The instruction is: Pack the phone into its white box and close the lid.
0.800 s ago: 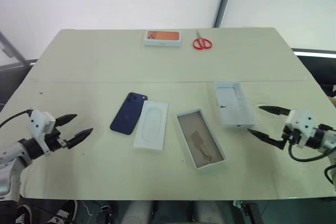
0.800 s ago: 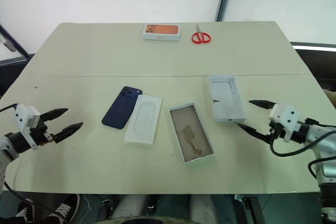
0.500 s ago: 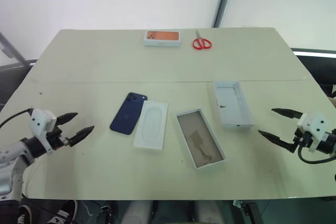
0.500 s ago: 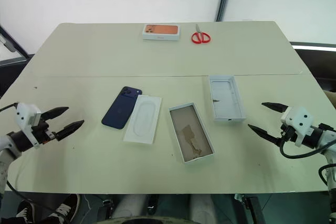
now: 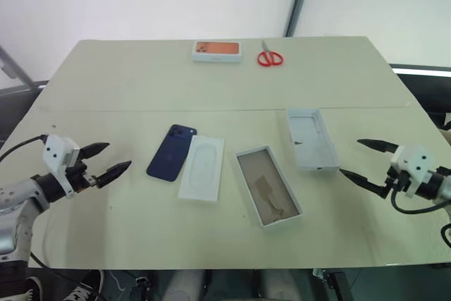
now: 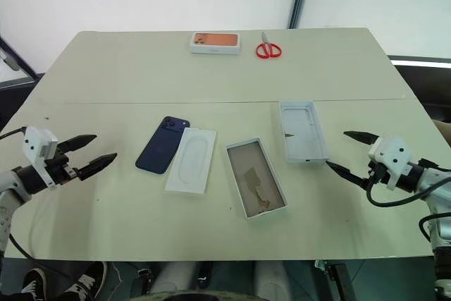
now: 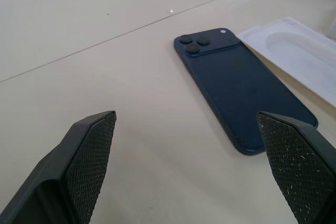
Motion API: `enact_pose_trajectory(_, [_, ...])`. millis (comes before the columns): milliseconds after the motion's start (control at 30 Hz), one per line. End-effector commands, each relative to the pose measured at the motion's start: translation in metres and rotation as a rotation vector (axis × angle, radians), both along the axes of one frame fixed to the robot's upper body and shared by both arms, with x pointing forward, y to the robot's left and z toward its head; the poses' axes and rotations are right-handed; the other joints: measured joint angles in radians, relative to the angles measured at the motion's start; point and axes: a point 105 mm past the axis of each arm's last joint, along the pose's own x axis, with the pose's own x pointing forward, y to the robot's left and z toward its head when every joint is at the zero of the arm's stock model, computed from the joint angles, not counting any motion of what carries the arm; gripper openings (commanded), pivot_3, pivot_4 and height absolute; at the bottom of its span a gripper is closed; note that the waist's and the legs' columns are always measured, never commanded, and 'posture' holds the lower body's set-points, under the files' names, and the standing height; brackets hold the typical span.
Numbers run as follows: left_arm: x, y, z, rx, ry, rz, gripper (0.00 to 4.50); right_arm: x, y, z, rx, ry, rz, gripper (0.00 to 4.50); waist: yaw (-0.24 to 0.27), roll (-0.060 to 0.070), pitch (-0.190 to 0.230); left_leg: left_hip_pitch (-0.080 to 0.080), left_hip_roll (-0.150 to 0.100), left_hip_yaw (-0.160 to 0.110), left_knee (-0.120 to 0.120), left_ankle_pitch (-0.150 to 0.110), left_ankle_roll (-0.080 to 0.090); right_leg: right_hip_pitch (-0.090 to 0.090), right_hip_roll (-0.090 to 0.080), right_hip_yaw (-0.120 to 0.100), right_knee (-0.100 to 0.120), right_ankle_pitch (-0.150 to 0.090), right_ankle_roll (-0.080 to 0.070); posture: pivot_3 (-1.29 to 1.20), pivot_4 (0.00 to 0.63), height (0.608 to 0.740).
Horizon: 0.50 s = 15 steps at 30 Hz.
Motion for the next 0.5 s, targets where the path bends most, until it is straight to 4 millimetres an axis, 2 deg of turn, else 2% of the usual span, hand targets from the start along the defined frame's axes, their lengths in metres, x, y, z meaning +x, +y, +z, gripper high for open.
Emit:
enact_pose_trajectory(33, [0.0,-0.021,0.007,-0.049,0.024,-0.043,4.5,0.007,0.014,0.017,0.004,-0.064,0.039,4.47,0.0,0.0,0.0,0.0,0.0,0.0,0.0,0.0,0.0,0.0,0.0,0.0,0.0,0.0,0.0,0.0,0.15,0.74])
enact_pose_trajectory(267, [-0.014,-0.056,0.0,-0.175,0.218,-0.114,4.5,0.01,0.05,0.027,0.01,-0.054,0.145,4.47,0.0,0.0,0.0,0.0,0.0,0.0,0.0,0.0,0.0,0.0,0.0,0.0,0.0,0.0,0.0,0.0,0.15,0.74])
enact_pose_trajectory(433, [-0.028,-0.081,-0.001,-0.438,0.423,-0.176,4.5,0.004,0.079,0.028,-0.035,-0.026,0.269,4.47,0.0,0.0,0.0,0.0,0.0,0.0,0.0,0.0,0.0,0.0,0.0,0.0,0.0,0.0,0.0,0.0,0.15,0.74])
enact_pose_trajectory(500, [-0.03,-0.088,0.0,-0.492,0.454,-0.192,4.5,0.0,0.088,0.023,-0.064,0.014,0.322,4.47,0.0,0.0,0.0,0.0,0.0,-0.001,0.0,0.0,0.0,0.0,0.0,0.0,0.0,0.0,0.0,0.0,0.15,0.74])
